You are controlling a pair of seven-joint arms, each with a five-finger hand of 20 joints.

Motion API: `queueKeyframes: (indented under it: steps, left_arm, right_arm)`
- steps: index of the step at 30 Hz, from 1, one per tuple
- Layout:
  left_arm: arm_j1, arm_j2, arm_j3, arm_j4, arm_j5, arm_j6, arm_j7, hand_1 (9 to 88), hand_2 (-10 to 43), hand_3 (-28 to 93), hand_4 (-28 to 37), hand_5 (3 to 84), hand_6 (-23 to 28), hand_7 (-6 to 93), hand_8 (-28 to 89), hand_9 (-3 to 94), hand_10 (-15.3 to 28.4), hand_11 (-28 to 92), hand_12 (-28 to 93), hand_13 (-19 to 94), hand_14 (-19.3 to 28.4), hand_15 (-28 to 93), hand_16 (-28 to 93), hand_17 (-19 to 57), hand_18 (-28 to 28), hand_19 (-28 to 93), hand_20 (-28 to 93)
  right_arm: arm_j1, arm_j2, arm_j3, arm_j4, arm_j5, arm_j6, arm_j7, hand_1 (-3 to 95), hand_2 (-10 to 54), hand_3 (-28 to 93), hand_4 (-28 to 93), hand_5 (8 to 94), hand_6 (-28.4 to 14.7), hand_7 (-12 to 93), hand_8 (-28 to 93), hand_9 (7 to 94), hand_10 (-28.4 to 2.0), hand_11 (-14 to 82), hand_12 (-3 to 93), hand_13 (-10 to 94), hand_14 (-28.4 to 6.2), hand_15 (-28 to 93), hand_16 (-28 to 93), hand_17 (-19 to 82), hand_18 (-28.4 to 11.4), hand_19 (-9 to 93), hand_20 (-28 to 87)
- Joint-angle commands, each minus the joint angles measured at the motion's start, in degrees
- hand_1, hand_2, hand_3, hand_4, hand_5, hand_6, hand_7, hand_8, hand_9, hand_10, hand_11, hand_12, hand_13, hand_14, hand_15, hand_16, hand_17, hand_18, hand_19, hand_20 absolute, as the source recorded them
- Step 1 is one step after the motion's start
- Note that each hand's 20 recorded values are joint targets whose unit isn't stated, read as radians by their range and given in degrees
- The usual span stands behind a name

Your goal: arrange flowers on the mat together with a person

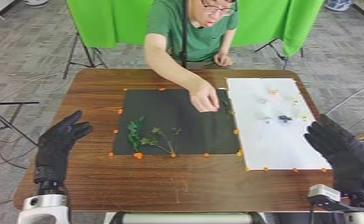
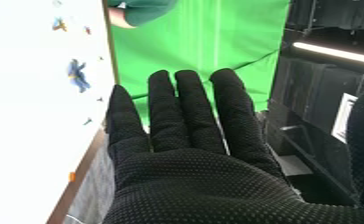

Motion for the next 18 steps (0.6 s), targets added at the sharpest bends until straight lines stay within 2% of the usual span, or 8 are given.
queueKeyframes:
  steps: [1,10,18]
  left_arm:
    - [0.7,-0.59,-0.19,0.38,0.04,-1.03,-0.88,25.4,-1.1,72,-21.5,47.7,4.0,9.9,-6,51.0,14.6,18,13,46,17.5,21,-3,16.1,13.5,14,21]
    - [0.4,-0.50,-0.12,0.49,0.10,-1.19,-1.12,25.3,-1.3,72,-21.6,47.5,3.9,9.9,-6,51.0,14.6,18,13,46,17.5,21,-3,16.1,13.4,14,21]
    - [0.5,-0.53,-0.08,0.39,0.22,-1.11,-1.15,25.4,-1.1,71,-21.6,47.5,3.9,9.8,-6,50.8,14.6,18,13,45,17.6,21,-3,16.1,13.3,14,21]
  right_arm:
    - [1.0,1.4,-2.1,-0.1,-1.3,2.5,1.3,4.9,5.1,74,-18,38.4,-3.1,7,-8,39.6,-14.8,3.9,9.7,31,-11.4,11,5,17,-17.0,2,23]
    - [3.9,3.5,-5.8,0.4,-3.1,6.5,3.5,5.0,5.1,74,-18,39.1,-3.0,7,-8,40.3,-14.9,4.0,9.7,32,-11.4,12,5,17,-17.0,2,23]
    - [4.4,3.9,-6.3,0.6,-3.8,6.7,3.7,5.3,5.1,74,-18,39.5,-3.2,7,-8,40.4,-14.8,4.0,9.8,32,-11.4,12,5,17,-16.9,2,23]
